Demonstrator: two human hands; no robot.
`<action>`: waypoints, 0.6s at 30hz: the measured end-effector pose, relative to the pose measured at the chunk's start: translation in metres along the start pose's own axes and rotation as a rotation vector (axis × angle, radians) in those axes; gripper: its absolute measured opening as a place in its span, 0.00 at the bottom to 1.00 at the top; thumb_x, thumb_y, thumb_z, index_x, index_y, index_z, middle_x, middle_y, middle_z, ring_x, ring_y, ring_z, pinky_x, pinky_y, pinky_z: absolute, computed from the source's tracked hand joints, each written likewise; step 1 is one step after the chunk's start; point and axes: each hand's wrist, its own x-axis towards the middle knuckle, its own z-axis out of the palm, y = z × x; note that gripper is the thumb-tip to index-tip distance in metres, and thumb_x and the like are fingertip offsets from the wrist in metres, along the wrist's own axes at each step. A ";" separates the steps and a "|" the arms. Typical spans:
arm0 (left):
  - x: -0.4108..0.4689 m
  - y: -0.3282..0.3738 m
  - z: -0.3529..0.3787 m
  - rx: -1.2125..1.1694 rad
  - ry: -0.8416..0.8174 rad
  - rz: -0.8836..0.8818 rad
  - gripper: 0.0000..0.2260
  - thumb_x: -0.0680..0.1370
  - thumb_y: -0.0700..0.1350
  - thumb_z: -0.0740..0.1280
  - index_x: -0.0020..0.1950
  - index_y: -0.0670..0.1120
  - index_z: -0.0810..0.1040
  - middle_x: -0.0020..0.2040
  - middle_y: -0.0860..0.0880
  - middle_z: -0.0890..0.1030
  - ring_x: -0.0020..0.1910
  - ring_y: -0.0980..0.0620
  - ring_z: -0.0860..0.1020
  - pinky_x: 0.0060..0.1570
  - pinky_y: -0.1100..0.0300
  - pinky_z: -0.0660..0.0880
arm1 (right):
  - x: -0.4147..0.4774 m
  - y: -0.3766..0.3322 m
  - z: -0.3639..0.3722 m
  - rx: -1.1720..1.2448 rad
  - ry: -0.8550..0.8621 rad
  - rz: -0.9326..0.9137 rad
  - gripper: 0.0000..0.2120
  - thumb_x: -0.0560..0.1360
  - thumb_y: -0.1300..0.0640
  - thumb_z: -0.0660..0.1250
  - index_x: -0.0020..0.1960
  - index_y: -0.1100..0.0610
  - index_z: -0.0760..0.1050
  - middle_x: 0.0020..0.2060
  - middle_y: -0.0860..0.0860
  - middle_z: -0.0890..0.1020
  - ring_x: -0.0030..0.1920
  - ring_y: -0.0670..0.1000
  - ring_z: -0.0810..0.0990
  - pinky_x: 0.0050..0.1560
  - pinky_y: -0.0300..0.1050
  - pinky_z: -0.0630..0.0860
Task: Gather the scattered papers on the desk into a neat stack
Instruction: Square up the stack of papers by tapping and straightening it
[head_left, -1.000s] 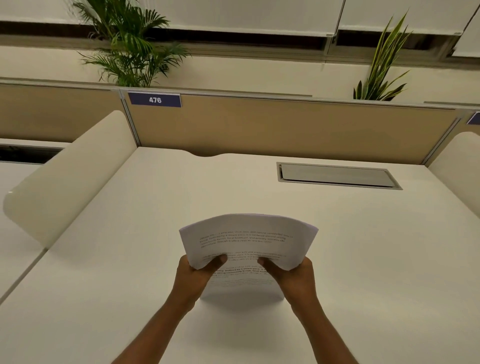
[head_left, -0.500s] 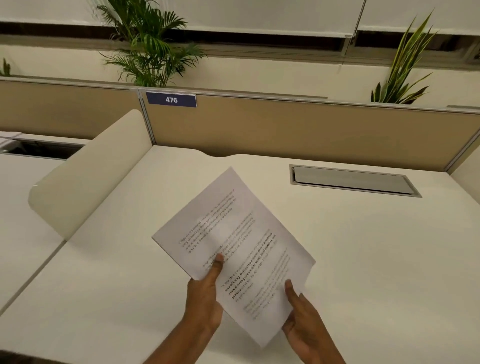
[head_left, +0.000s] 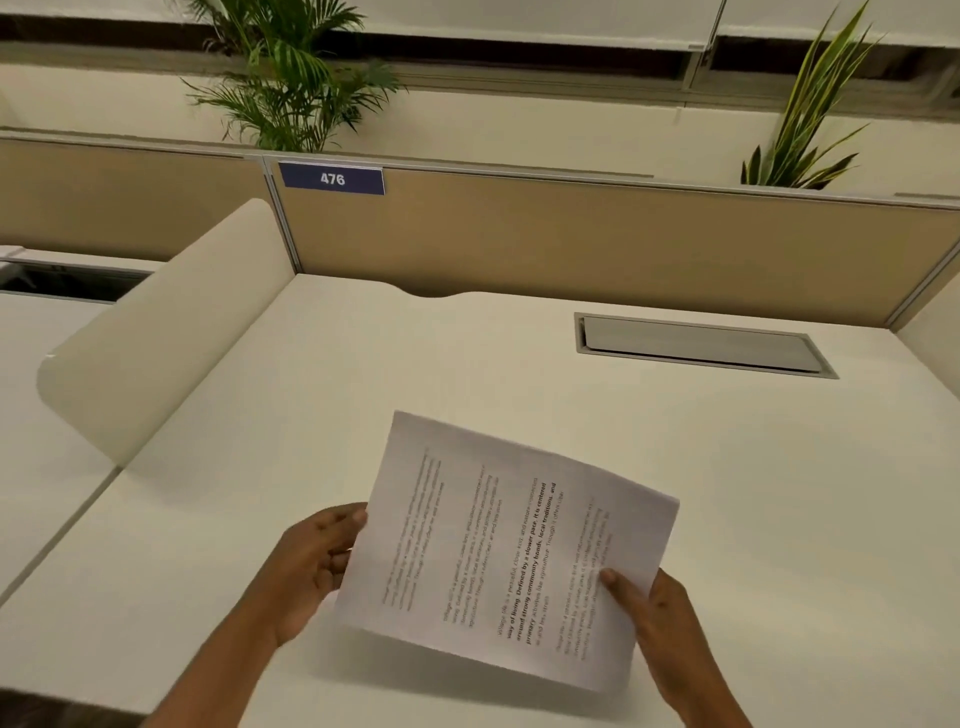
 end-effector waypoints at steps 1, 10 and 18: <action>0.001 0.002 0.000 0.092 -0.049 -0.014 0.21 0.68 0.49 0.76 0.60 0.44 0.80 0.51 0.41 0.87 0.47 0.41 0.86 0.40 0.51 0.82 | 0.000 0.000 0.001 -0.010 -0.014 0.001 0.06 0.76 0.57 0.67 0.52 0.54 0.80 0.43 0.51 0.88 0.41 0.54 0.87 0.34 0.42 0.82; 0.019 -0.003 0.050 0.081 0.308 0.227 0.06 0.71 0.40 0.75 0.43 0.50 0.84 0.38 0.52 0.87 0.42 0.48 0.85 0.33 0.62 0.79 | 0.011 -0.026 0.029 -0.081 -0.028 -0.145 0.09 0.76 0.57 0.68 0.48 0.43 0.81 0.43 0.42 0.87 0.46 0.44 0.84 0.37 0.34 0.80; 0.028 0.062 0.056 -0.007 0.186 0.609 0.16 0.68 0.39 0.73 0.44 0.61 0.84 0.41 0.60 0.86 0.41 0.60 0.83 0.40 0.61 0.82 | 0.032 -0.097 0.041 -0.031 0.108 -0.489 0.19 0.70 0.63 0.74 0.44 0.37 0.81 0.41 0.35 0.85 0.44 0.39 0.84 0.38 0.31 0.79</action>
